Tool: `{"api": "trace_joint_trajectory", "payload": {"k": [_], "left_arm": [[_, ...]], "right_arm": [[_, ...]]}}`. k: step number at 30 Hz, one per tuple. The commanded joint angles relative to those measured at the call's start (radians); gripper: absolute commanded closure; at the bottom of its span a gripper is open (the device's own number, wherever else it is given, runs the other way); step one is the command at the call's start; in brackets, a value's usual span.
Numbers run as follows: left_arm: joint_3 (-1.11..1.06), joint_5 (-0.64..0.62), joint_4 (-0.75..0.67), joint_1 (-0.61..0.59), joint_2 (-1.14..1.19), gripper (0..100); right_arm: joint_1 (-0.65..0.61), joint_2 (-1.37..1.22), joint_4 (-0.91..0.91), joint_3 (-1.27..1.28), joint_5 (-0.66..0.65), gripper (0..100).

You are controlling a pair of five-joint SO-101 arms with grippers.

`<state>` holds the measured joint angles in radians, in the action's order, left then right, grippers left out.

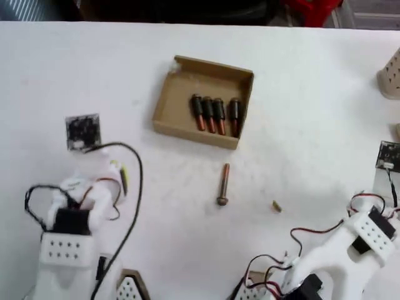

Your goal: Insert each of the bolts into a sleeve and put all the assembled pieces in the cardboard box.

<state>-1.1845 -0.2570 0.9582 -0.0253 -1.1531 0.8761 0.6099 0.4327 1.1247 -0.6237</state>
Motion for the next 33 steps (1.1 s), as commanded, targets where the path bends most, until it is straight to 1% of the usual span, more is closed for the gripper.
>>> {"api": "trace_joint_trajectory", "payload": {"k": [1,5,7,11,17,20,22,25,30,31,33], "left_arm": [[0.172,-0.054,-0.026,0.154,0.174,93],[0.229,-0.054,-0.031,0.334,0.243,92],[0.265,-0.057,-0.046,0.415,0.291,92],[0.356,-0.133,-0.103,0.512,0.469,92],[0.525,-0.133,-0.109,0.653,0.76,92],[0.601,-0.133,-0.118,0.694,0.875,92],[0.635,-0.133,-0.16,0.711,0.944,92],[0.674,-0.133,-0.226,0.73,1.041,92],[0.747,-0.133,-0.267,0.736,1.196,92],[0.773,-0.133,-0.269,0.733,1.228,91],[0.824,-0.135,-0.262,0.719,1.294,84]], "right_arm": [[0.027,0.035,-0.122,0.044,-0.063,98.1],[0.028,0.035,-0.226,0.121,-0.094,98.1],[0.03,0.035,-0.251,0.144,-0.107,98.1],[0.053,0.035,-0.257,0.153,-0.118,98.1],[0.093,0.035,-0.257,0.155,-0.118,98.1],[0.094,0.035,-0.257,0.157,-0.118,98.1],[0.094,0.035,-0.255,0.158,-0.118,98.1],[0.087,0.035,-0.257,0.176,-0.118,98.1],[0.056,0.035,-0.26,0.216,-0.12,98.1],[0.05,0.035,-0.274,0.224,-0.12,98.1],[0.045,0.035,-0.318,0.244,-0.12,98.1]]}}
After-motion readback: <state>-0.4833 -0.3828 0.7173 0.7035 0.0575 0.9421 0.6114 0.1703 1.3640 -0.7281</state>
